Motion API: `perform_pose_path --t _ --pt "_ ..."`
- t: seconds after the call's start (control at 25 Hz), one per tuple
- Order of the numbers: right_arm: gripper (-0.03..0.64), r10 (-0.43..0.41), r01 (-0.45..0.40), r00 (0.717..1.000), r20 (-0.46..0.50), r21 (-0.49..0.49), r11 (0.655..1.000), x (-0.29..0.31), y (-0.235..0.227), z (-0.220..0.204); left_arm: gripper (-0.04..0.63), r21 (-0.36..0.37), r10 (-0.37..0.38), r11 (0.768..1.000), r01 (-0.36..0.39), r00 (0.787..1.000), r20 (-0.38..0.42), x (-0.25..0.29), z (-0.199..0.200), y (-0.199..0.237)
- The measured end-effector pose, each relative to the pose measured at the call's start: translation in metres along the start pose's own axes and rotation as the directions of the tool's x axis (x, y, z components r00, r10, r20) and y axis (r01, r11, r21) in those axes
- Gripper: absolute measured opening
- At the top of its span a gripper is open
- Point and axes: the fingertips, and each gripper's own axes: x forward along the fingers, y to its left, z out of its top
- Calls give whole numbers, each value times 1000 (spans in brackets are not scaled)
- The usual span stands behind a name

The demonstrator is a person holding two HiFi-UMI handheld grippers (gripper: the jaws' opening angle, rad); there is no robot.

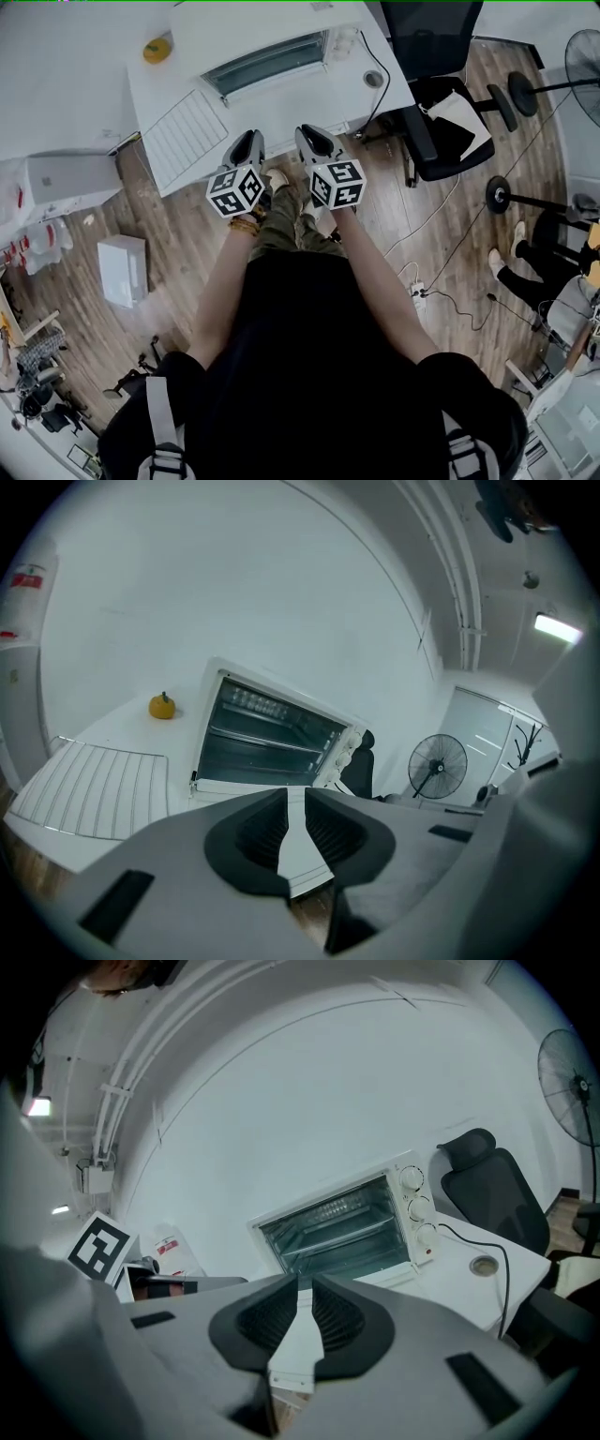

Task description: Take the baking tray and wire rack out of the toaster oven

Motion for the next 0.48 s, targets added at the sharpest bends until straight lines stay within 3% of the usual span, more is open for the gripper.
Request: perform_pose_path --t 0.16,0.48 --pt "50 19 -18 1000 -14 37 999 13 -8 7 95 -73 -14 997 15 1000 5 15 2 3" --pt "74 25 -17 999 -35 195 981 50 -36 19 103 -243 -14 970 22 999 33 50 21 22"
